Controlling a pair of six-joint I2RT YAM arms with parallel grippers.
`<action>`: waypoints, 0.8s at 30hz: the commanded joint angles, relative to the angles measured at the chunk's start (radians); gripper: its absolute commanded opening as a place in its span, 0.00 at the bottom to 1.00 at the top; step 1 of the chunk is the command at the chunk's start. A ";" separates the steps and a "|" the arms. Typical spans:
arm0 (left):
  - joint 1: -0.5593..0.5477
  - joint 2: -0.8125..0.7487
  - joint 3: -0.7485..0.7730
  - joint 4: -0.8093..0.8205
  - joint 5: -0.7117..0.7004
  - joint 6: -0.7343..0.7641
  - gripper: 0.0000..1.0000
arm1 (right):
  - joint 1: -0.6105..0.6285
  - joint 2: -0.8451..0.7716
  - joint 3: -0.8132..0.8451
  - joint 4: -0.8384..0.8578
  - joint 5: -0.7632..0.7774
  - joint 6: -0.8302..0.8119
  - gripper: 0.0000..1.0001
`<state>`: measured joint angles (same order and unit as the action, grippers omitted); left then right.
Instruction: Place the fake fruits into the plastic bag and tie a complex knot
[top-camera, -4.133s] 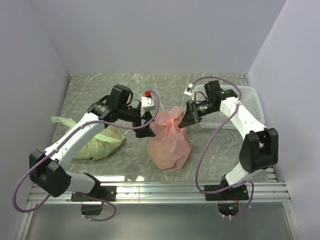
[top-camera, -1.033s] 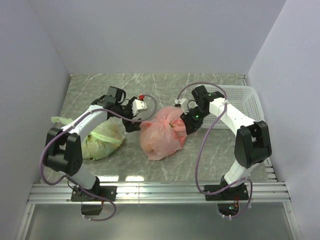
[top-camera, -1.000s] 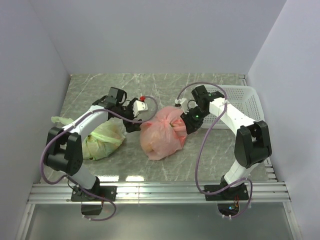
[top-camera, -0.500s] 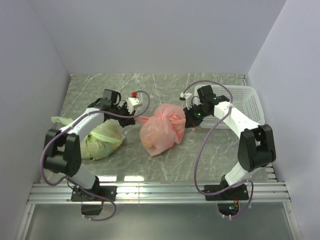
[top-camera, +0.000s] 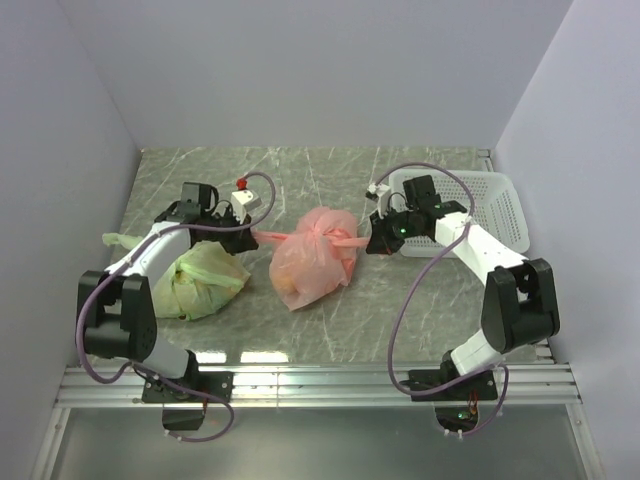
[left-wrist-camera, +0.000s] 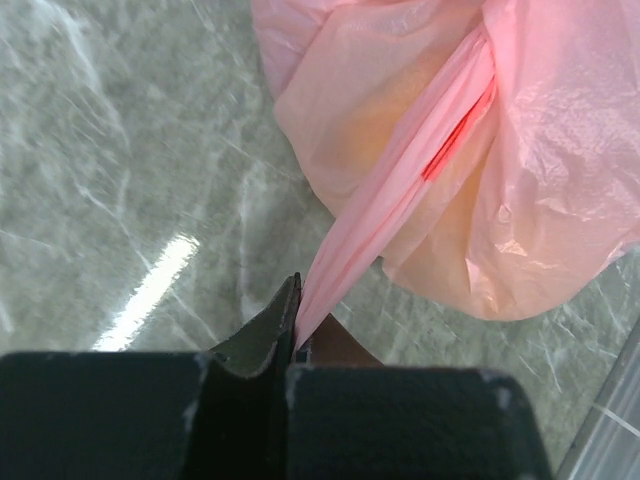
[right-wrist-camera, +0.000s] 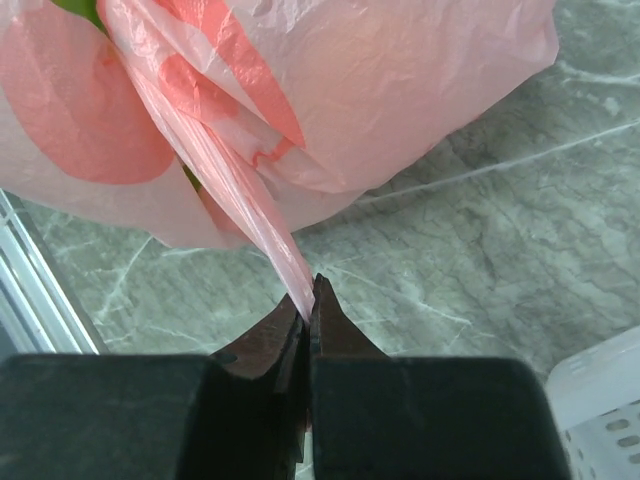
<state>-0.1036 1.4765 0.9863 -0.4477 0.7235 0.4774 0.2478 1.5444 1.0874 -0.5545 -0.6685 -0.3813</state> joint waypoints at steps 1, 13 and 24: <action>0.124 0.036 0.035 -0.072 -0.251 0.010 0.00 | -0.078 0.009 0.017 -0.160 0.277 0.001 0.00; 0.111 0.021 0.175 -0.172 -0.177 0.061 0.51 | 0.022 0.088 0.210 -0.301 0.198 -0.048 0.51; 0.111 -0.087 0.399 -0.214 -0.177 -0.156 0.99 | -0.040 -0.087 0.359 -0.364 0.096 0.071 0.85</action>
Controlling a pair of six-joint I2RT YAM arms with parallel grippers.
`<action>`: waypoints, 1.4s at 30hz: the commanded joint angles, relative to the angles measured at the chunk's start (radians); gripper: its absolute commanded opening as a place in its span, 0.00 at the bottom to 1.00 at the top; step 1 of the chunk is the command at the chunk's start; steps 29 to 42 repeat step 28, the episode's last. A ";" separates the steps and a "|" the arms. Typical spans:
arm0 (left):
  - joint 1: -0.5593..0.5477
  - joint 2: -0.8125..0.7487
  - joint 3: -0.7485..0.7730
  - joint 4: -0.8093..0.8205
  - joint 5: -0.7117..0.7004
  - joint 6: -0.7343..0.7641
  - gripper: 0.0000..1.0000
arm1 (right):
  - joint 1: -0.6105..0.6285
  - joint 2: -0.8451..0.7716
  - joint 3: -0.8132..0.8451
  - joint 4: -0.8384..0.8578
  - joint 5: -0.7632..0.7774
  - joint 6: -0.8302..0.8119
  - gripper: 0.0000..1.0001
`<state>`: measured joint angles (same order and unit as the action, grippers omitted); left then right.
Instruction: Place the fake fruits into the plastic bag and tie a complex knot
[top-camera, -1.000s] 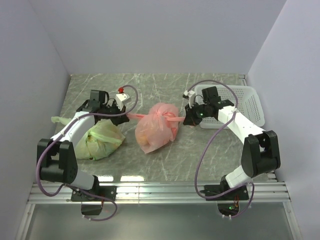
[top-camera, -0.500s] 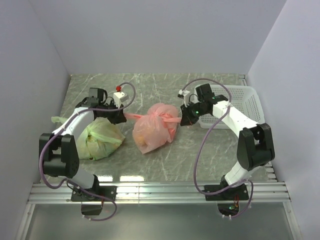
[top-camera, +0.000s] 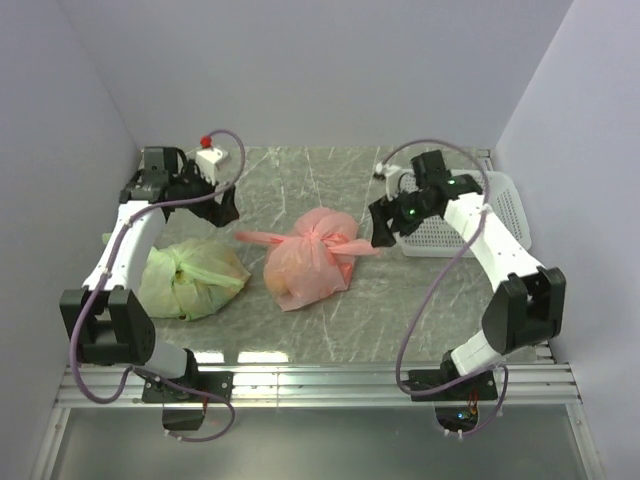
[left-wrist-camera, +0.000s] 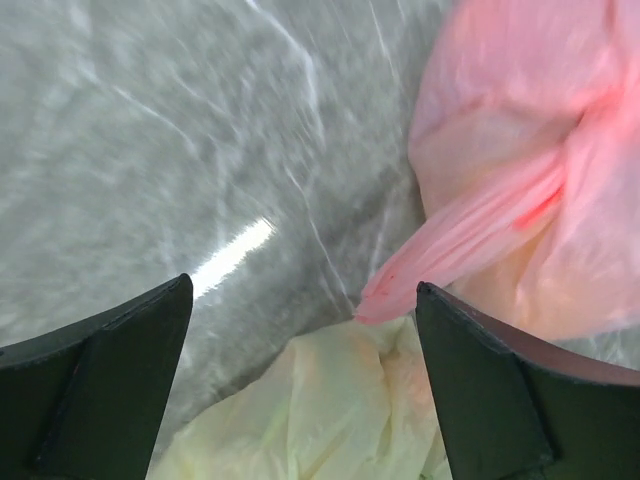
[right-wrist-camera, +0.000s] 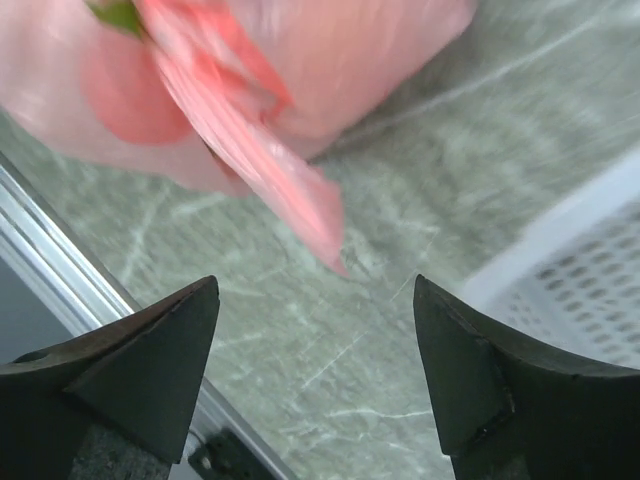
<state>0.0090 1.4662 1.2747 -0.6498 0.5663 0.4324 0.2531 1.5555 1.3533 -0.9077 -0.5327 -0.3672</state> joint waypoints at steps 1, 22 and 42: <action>-0.001 -0.087 0.127 -0.008 -0.043 -0.150 0.99 | -0.060 -0.103 0.128 0.004 -0.049 0.077 0.86; 0.055 -0.047 0.147 0.005 -0.209 -0.535 0.99 | -0.167 -0.199 -0.074 0.277 0.048 0.409 0.89; 0.065 -0.036 0.149 0.021 -0.236 -0.534 0.99 | -0.156 -0.199 -0.079 0.265 0.040 0.376 0.90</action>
